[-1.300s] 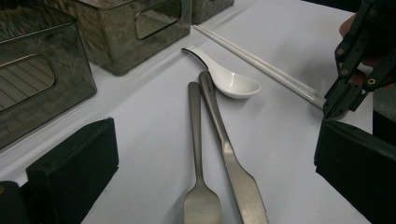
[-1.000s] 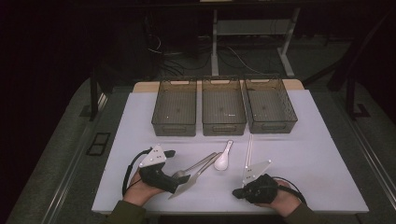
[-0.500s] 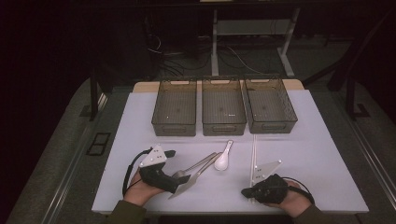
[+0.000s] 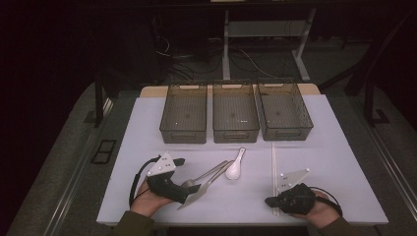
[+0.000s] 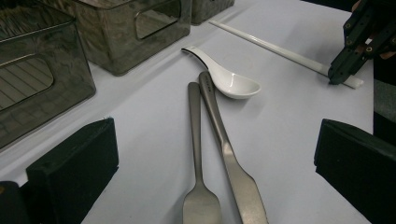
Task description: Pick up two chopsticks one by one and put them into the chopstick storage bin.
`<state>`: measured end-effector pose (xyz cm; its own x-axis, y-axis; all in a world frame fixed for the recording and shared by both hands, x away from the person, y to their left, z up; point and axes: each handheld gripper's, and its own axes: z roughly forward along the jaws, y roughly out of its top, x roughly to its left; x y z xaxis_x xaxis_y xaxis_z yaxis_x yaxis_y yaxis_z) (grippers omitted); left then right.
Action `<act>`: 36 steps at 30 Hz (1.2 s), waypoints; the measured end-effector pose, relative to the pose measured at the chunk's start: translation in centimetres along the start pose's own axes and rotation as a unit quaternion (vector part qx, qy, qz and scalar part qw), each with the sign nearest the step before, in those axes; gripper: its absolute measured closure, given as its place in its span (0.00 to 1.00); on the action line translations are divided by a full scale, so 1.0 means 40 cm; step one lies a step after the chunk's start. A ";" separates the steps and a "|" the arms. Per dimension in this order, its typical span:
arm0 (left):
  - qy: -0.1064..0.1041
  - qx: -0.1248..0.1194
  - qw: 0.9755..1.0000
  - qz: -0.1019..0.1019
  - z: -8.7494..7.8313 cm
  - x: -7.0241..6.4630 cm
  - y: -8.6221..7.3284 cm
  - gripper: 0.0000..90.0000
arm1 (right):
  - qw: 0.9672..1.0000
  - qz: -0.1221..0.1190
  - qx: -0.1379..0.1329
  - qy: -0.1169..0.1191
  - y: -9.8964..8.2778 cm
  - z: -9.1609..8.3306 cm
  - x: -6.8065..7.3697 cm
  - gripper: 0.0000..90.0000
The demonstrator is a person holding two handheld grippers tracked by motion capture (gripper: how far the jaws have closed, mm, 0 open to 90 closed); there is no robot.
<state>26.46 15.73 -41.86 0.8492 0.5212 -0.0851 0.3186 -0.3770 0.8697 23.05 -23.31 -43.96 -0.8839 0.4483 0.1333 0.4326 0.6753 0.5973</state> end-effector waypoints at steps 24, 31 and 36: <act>0.000 0.003 1.000 0.000 0.005 -0.001 0.001 0.00 | 0.985 0.110 -0.079 -0.111 0.037 -0.054 -0.153 0.70; -0.002 0.005 1.000 0.000 0.002 0.002 -0.001 0.00 | 0.969 0.160 -0.080 -0.173 0.080 -0.024 -0.278 0.76; -0.003 0.004 1.000 -0.004 0.004 0.003 -0.002 0.00 | 0.965 0.167 -0.072 -0.187 0.099 -0.005 -0.323 0.78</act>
<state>26.61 15.71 -42.02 0.8493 0.5193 -0.0951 0.3288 -0.3794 0.8648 36.16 -26.55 -43.18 -0.5617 0.8252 0.0591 0.6291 0.3796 0.6784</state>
